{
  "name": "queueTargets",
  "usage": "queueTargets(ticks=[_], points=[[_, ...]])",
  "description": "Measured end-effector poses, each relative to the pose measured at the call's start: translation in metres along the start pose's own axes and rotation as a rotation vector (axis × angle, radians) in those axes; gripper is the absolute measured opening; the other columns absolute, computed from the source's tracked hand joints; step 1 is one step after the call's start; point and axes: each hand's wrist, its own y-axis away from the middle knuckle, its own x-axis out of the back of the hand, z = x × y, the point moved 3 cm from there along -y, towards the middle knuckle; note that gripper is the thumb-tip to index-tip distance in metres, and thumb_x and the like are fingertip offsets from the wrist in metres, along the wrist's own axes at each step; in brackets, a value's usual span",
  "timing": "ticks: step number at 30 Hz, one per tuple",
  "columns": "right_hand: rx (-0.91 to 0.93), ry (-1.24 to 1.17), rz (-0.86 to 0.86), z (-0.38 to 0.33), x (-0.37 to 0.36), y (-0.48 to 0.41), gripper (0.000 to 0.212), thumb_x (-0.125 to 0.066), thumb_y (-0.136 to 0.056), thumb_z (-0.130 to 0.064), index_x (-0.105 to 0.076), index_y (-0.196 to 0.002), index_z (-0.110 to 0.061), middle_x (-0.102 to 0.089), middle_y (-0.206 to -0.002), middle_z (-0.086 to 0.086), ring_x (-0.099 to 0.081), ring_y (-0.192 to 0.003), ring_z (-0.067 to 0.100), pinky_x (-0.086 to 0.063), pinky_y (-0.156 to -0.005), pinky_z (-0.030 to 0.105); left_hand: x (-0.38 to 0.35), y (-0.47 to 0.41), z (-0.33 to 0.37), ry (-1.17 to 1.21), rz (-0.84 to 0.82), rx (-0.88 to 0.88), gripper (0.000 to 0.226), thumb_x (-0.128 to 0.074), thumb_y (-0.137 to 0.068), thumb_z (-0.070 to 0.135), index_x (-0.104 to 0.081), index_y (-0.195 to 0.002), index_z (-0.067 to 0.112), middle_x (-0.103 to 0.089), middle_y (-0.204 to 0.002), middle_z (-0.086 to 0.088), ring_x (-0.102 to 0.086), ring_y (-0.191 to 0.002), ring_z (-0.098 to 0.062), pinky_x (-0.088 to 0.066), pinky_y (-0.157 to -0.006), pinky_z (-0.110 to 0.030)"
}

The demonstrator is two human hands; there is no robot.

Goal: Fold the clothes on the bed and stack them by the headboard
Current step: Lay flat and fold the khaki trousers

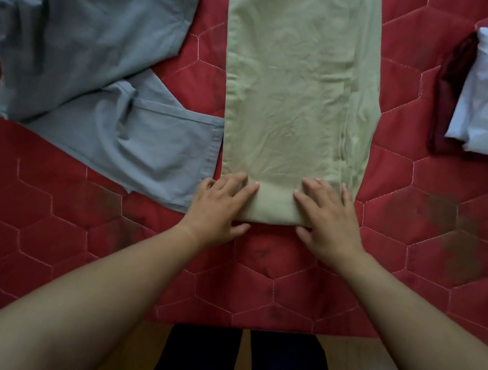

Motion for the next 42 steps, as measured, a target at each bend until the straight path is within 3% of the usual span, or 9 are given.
queueTargets(ticks=[3,6,10,18,21,25,32,36,42], points=[[0.007,-0.081,0.167,-0.004,0.011,-0.003,0.033,-0.079,-0.063,-0.015,-0.070,-0.094,-0.009,-0.067,-0.107,0.009,-0.061,-0.104,0.029,-0.028,-0.105,0.054,0.007,-0.003,-0.001,0.022,0.010,-0.003,0.068,-0.062,-0.072,0.029,-0.041,-0.136,0.022,-0.040,-0.141,-0.003,-0.041,-0.125,-0.022,-0.026,-0.094,-0.037],[-0.044,-0.178,0.259,-0.004,0.029,0.002,0.012,-0.072,-0.073,-0.011,-0.068,-0.085,-0.009,-0.067,-0.082,0.006,-0.064,-0.077,0.029,-0.049,-0.072,0.036,0.032,-0.003,-0.001,0.136,0.098,0.003,0.039,-0.060,-0.076,0.023,-0.057,-0.114,0.017,-0.060,-0.115,-0.005,-0.056,-0.104,-0.027,-0.033,-0.090,-0.036],[-0.119,-0.227,0.188,-0.002,0.069,0.015,0.008,-0.066,-0.084,-0.017,-0.067,-0.089,-0.011,-0.069,-0.084,0.007,-0.064,-0.078,0.030,-0.044,-0.060,0.032,0.085,0.006,0.003,0.310,0.159,0.025,0.016,-0.057,-0.078,0.026,-0.062,-0.090,0.018,-0.066,-0.085,-0.007,-0.060,-0.080,-0.031,-0.040,-0.062,-0.033],[-0.035,-0.397,-0.019,-0.006,0.215,0.010,0.019,-0.065,-0.086,-0.027,-0.061,-0.067,-0.028,-0.058,-0.057,-0.018,-0.051,-0.056,-0.001,-0.035,-0.054,0.012,0.196,0.014,0.005,0.864,0.189,0.000,0.014,-0.047,-0.063,0.028,-0.054,-0.060,0.017,-0.049,-0.056,0.000,-0.045,-0.057,-0.011,-0.034,-0.056,-0.029],[-0.017,-0.344,0.206,0.004,0.271,-0.049,0.010,-0.066,-0.085,-0.028,-0.070,-0.084,-0.019,-0.069,-0.076,-0.008,-0.061,-0.071,0.012,-0.046,-0.067,0.027,0.239,-0.024,-0.015,0.958,0.452,0.093,0.017,-0.051,-0.066,0.026,-0.059,-0.068,0.012,-0.054,-0.062,-0.005,-0.045,-0.059,-0.007,-0.038,-0.056,-0.027],[-0.074,-0.189,0.503,0.018,0.293,-0.136,0.042,-0.063,-0.085,-0.032,-0.056,-0.123,-0.014,-0.054,-0.127,0.006,-0.049,-0.119,0.025,-0.037,-0.100,0.039,0.263,-0.099,-0.064,1.016,0.699,0.370,0.027,-0.056,-0.083,0.020,-0.058,-0.110,0.021,-0.061,-0.102,0.002,-0.056,-0.089,-0.011,-0.048,-0.085,-0.031],[-0.382,-0.311,0.344,0.035,0.164,-0.179,0.050,-0.050,-0.092,-0.039,-0.038,-0.138,-0.027,-0.013,-0.153,0.008,-0.020,-0.138,0.031,-0.026,-0.110,0.048,0.160,-0.150,-0.077,0.668,0.308,0.558,0.063,-0.055,-0.089,0.038,-0.027,-0.144,0.023,-0.013,-0.153,-0.014,-0.022,-0.138,-0.034,-0.021,-0.113,-0.037],[-0.505,-0.274,0.225,0.053,0.121,-0.190,0.058,-0.040,-0.092,-0.051,-0.012,-0.143,-0.047,-0.015,-0.149,0.013,-0.026,-0.131,0.036,-0.031,-0.101,0.057,0.118,-0.153,-0.071,0.807,0.327,0.648,0.070,-0.054,-0.090,0.040,-0.013,-0.146,0.037,-0.020,-0.143,-0.021,-0.041,-0.123,-0.042,-0.032,-0.105,-0.039],[-0.421,-0.231,0.397,0.056,0.106,-0.174,0.061,-0.045,-0.093,-0.045,-0.018,-0.147,-0.034,-0.038,-0.115,0.020,-0.048,-0.091,0.037,-0.042,-0.082,0.041,0.110,-0.147,-0.064,0.740,0.447,0.542,0.071,-0.054,-0.090,0.042,-0.014,-0.147,0.034,-0.049,-0.122,-0.022,-0.052,-0.107,-0.037,-0.040,-0.091,-0.036]])
